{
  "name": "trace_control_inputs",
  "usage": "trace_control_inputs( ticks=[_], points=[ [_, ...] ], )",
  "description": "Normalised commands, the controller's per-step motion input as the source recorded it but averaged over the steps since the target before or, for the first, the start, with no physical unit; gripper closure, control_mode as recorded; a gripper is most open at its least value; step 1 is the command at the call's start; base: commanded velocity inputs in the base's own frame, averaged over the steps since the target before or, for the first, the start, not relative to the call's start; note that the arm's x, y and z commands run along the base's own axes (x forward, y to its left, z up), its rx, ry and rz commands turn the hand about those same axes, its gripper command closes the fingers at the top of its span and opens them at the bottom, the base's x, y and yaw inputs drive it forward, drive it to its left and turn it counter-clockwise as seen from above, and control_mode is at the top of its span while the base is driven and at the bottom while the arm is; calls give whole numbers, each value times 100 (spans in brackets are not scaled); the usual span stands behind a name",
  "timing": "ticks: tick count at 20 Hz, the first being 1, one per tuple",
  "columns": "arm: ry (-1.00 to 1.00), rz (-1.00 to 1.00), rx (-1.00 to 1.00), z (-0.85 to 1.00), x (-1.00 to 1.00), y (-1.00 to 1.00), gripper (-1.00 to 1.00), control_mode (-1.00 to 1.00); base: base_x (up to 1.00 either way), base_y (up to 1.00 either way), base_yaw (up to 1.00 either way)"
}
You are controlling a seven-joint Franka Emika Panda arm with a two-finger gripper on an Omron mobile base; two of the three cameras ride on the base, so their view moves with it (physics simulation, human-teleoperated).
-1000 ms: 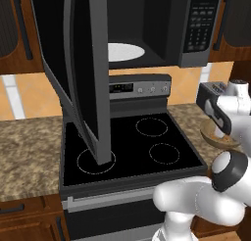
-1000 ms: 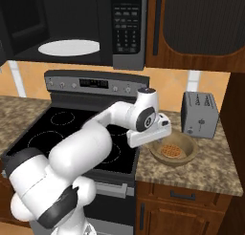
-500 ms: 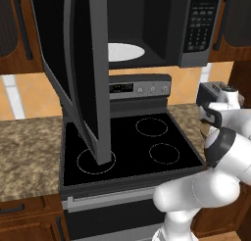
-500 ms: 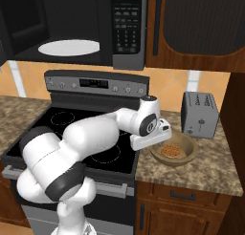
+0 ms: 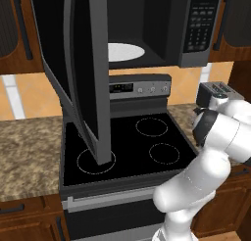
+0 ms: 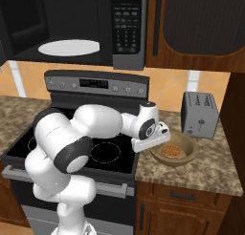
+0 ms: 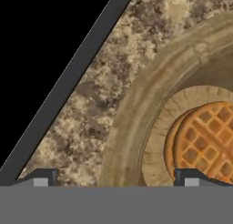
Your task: Open the microwave, place the bowl with waffle inside the microwave, then close the microwave door and turn it on.
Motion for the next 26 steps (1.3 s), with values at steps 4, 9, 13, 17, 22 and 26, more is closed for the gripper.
trace_control_inputs(
  ticks=[4,9,13,17,22,26],
  points=[
    [0,0,0,-44,55,-23,-100,-100,0,0,0],
    [-1,0,1,-39,45,-40,-100,-100,0,0,0],
    [-3,0,0,-32,6,-34,100,-100,0,0,0],
    [0,-1,5,-34,2,-66,100,-100,0,0,0],
    [-4,0,2,-6,-20,-30,100,-100,0,0,0],
    [-16,1,-1,19,-77,-2,100,-100,0,0,0]
  ],
)
